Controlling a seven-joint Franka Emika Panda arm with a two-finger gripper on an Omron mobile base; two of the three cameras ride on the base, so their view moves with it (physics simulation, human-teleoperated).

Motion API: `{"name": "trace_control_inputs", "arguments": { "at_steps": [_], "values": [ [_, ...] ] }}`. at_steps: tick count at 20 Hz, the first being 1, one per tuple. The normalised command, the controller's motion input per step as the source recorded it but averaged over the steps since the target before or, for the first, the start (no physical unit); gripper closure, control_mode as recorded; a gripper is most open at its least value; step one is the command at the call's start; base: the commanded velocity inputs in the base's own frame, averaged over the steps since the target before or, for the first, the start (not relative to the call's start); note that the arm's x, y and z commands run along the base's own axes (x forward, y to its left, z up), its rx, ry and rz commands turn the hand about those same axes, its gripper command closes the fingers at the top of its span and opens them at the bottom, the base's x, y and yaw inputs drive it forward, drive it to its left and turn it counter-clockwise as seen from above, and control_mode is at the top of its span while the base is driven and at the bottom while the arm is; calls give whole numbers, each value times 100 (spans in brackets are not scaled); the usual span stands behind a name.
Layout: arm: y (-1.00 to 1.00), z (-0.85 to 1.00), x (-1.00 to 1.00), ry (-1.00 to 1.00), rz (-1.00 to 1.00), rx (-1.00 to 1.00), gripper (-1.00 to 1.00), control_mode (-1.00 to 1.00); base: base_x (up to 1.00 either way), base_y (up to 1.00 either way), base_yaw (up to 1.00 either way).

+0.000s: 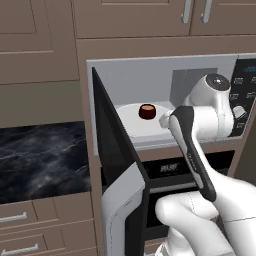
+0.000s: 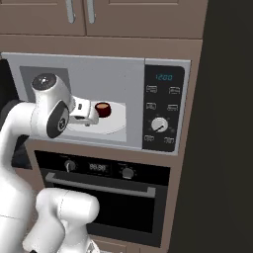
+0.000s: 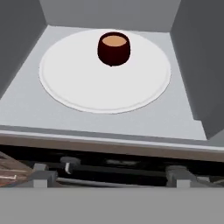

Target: Pick the cup of tea, navigate to the dining table, and place it on the saucer.

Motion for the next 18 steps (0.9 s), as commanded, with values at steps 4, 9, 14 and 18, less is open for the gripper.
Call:
{"name": "trace_control_inputs", "arguments": {
  "at_steps": [4,9,14,18],
  "values": [
    [3,-9,56,-4,-9,2,-100,-100,0,0,0],
    [4,0,63,2,-9,5,-100,-100,0,0,0],
    [6,3,64,2,-6,8,-100,-100,0,0,0],
    [18,-5,64,5,-2,10,-100,-100,0,0,0]
  ]
}}
